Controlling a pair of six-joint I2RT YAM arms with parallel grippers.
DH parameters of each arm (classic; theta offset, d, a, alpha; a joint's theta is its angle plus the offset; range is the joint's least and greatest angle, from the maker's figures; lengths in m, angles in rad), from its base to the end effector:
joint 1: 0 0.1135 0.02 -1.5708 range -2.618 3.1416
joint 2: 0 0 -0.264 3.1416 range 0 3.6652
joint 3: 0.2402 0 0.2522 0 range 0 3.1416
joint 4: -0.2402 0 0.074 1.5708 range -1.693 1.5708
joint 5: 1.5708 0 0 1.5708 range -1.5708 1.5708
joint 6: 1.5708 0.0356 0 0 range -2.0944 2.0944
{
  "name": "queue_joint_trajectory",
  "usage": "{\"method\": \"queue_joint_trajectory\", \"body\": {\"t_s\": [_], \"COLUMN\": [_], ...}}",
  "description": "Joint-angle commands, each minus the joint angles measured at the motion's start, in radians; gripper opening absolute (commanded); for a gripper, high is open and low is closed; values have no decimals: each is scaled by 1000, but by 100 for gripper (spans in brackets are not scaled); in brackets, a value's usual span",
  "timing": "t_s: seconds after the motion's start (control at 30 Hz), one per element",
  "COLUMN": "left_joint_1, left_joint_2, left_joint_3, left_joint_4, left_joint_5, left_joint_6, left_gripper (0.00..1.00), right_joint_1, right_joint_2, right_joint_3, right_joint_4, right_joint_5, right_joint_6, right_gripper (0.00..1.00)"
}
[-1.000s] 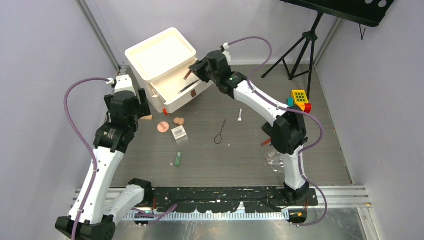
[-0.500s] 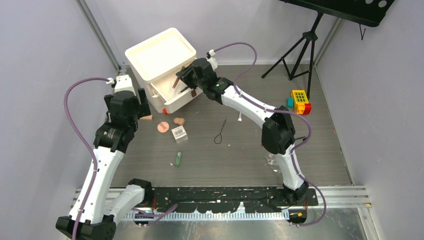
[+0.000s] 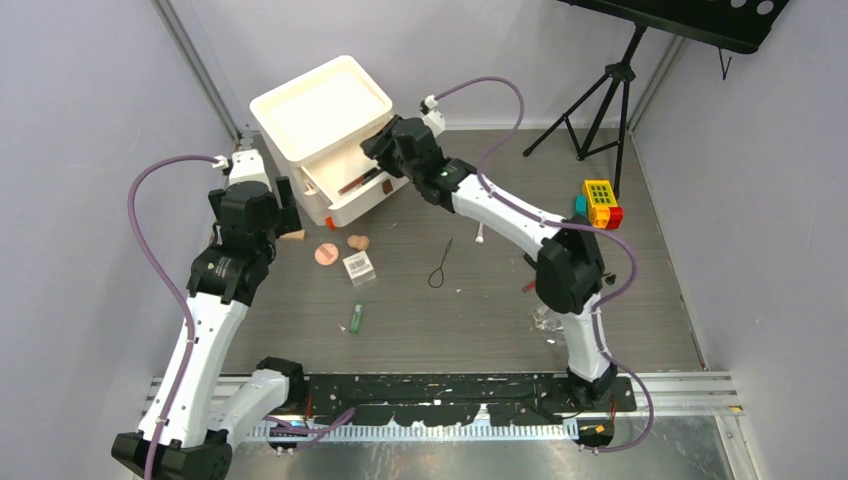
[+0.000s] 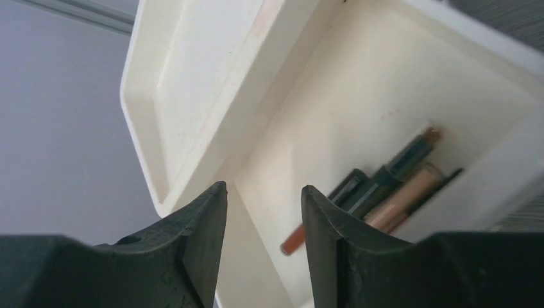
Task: Organize the makeup
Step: Pick up the makeup from the center of the board.
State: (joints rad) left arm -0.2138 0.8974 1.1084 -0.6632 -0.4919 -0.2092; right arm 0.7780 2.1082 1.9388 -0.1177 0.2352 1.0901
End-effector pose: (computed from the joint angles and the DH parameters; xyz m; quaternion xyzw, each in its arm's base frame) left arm 0.1766 -0.0211 0.3838 -0.1273 0.8224 0.0937 0.5465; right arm 0.3697 0.3527 0.3274 0.1930 0.7749 0.4222 0.4291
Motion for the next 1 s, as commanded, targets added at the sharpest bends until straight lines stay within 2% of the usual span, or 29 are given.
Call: {"method": "queue_joint_trajectory", "body": {"t_s": [0.0,0.13,0.2,0.3,0.4,0.5,0.7,0.97], "left_joint_1": [6,7,8,7,8,7,8,8], "left_joint_2": [5,8,7,8,12,14,15,16], "left_joint_3": [-2,1,1,1,2,2,2,2], "left_joint_4": [29,26,25,26,24,22,23,25], "left_joint_5": [10,13,11,10,16,20,20,27], "left_joint_6": [-14,-16,-16,-16,-17,-19,-18,-18], "left_gripper": [82,82,82,82,82,81,81,81], "right_joint_1": [3,-8,-43,-172,-311,-394,-415,-416], "right_joint_2": [-270,-491,-598,-759,-840,-871,-883,-801], "right_joint_3": [-126,-321,-448,-618,-725,-813,-1021,-1163], "right_joint_4": [35,-51,-123,-238,-358,-432,-471,-434], "right_joint_5": [143,343,430,402,343,289,205,119], "right_joint_6": [-216,-364,-364,-300,-255,-253,-174,-95], "right_gripper": [51,51,50,50,49,47,37,37]}}
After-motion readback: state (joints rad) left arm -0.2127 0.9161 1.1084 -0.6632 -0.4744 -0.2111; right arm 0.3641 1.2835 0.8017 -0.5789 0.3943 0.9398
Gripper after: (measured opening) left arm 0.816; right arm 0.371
